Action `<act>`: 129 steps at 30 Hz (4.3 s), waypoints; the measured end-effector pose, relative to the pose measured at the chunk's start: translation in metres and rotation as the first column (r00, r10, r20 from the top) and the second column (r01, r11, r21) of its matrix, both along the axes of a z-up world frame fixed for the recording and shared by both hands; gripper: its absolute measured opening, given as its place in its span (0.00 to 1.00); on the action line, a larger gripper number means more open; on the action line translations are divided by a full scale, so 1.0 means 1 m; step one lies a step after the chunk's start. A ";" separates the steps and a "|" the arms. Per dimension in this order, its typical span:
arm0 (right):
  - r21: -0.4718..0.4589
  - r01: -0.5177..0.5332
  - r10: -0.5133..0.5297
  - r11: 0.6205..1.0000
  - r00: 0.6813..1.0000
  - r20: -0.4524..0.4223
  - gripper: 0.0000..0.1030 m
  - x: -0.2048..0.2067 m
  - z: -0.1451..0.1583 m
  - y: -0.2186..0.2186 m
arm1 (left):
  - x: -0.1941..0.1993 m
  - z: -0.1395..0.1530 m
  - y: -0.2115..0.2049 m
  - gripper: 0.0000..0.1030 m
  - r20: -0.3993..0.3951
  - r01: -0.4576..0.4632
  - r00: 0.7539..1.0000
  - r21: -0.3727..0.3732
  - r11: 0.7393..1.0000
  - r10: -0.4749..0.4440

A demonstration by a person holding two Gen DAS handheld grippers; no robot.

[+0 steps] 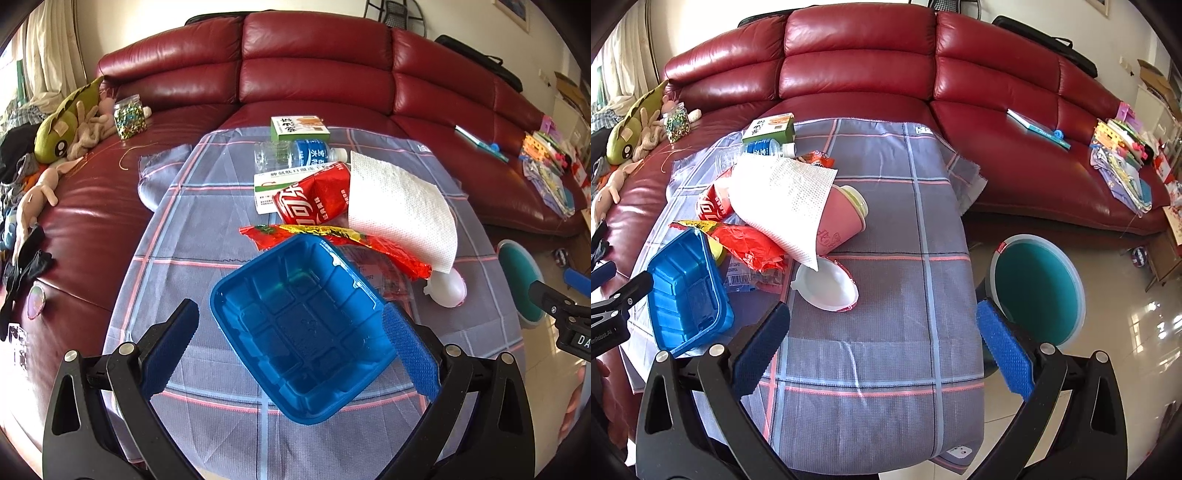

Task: Collect trash
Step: 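Move the left gripper toward the blue plastic tray on the table, then grasp the blue tray rim with the left gripper while the right grasps the red-yellow snack bag, then lift the blue tray and snack bag and carry both over the teal bucket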

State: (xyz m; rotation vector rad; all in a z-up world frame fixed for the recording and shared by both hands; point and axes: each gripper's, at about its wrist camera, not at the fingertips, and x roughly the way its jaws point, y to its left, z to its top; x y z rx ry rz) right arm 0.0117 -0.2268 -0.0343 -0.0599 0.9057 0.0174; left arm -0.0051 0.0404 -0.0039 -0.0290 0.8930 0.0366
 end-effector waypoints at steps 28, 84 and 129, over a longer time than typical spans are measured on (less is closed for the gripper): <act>0.001 -0.003 0.003 1.000 1.000 -0.020 0.94 0.002 -0.006 0.004 | 0.000 -0.001 -0.005 0.96 -0.005 0.015 1.000 0.005 1.000 -0.015; -0.049 -0.360 0.341 0.932 0.914 -0.221 0.79 0.064 -0.046 0.139 | 0.011 -0.090 0.094 0.22 -0.230 -0.029 0.973 -0.072 0.997 0.012; 0.223 0.169 -0.149 0.960 0.983 -0.107 0.07 0.045 0.016 -0.177 | 0.061 0.034 -0.120 0.08 0.044 0.377 0.926 -0.044 0.925 -0.375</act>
